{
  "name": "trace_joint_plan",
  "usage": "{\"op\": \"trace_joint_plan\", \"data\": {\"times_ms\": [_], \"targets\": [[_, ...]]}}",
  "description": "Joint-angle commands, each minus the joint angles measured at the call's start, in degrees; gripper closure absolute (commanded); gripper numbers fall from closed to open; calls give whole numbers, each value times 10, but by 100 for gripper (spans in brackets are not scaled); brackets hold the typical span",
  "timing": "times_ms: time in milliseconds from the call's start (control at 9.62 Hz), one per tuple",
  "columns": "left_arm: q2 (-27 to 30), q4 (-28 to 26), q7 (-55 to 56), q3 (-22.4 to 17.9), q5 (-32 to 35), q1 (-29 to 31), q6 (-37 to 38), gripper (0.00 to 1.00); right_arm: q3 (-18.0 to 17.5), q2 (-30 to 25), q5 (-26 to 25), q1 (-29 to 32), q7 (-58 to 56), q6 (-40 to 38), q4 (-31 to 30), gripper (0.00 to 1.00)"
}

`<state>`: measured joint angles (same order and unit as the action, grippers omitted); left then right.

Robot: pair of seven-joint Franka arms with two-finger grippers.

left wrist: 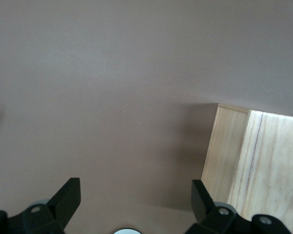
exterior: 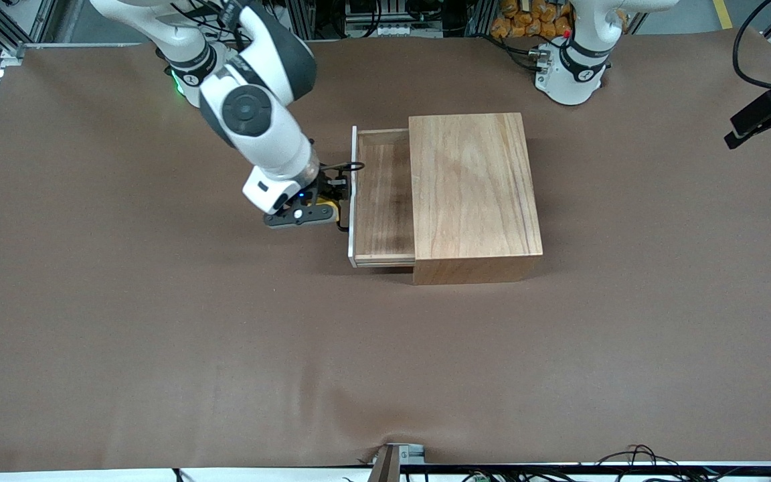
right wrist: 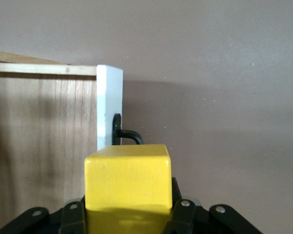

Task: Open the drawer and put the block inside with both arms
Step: 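Carry the yellow cube with the right gripper over the open drawer, then lower the cube into the drawer and open the right gripper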

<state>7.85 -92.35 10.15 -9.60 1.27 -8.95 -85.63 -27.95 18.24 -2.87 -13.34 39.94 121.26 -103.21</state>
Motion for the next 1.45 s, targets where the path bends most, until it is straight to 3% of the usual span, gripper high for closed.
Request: {"op": "trace_joint_plan", "data": {"times_ms": [0, 208, 416, 623, 727, 831, 1143, 1351], "targets": [[14, -14, -5, 5, 3, 5, -1, 0, -1, 40, -29, -30, 90, 23, 36, 100], [6, -13, -6, 11, 4, -4, -1, 0, 0, 77, -47, -62, 150, 23, 79, 100], [1, -18, -23, 19, 7, -11, -3, 0, 0, 120, -119, -90, 185, 23, 104, 100], [-20, -2, -35, 30, 9, -3, -11, 0, 0, 135, -165, -103, 208, 23, 109, 92], [-38, 19, -50, 29, 9, -2, -10, 0, 0, 135, -168, -104, 210, 23, 109, 40], [-58, 43, -56, 30, 11, -10, -8, 0, 0, 134, -171, -108, 213, 22, 110, 0], [-78, 51, -61, 31, 6, -7, -8, 0, -1, 124, -166, -105, 243, 15, 122, 0], [-111, 95, -52, 28, 4, -5, -8, 0, 0, 102, -162, -99, 274, 7, 125, 0]]}}
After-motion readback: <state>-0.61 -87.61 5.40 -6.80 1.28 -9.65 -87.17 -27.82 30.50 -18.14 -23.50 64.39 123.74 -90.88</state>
